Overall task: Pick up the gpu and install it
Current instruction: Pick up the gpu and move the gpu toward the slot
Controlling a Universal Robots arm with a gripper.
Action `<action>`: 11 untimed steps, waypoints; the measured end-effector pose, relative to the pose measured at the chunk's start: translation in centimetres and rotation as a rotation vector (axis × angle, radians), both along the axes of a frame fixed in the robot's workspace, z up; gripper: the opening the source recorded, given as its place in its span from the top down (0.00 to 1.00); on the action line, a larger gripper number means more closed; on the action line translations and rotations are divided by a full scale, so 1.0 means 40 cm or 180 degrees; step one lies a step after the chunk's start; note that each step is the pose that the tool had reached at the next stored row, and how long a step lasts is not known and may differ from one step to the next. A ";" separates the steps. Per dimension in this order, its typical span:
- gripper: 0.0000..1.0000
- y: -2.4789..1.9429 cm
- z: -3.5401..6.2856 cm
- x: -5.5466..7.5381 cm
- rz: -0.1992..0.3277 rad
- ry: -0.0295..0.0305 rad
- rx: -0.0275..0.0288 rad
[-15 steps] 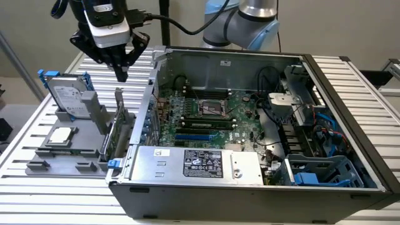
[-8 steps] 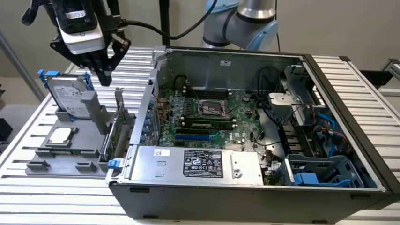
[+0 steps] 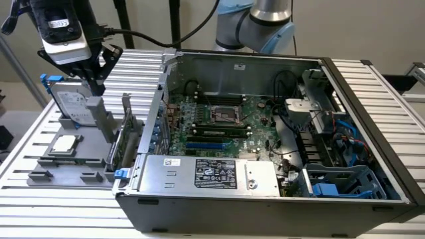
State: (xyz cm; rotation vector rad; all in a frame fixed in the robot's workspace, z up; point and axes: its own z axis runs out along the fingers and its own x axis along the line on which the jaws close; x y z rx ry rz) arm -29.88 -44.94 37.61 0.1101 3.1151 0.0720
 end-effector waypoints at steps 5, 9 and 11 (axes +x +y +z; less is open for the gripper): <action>1.00 0.000 0.000 0.000 0.0000 0.0000 0.0000; 1.00 0.000 0.000 0.000 0.0000 0.0000 0.0000; 1.00 0.000 0.000 0.000 0.0000 0.0000 0.0000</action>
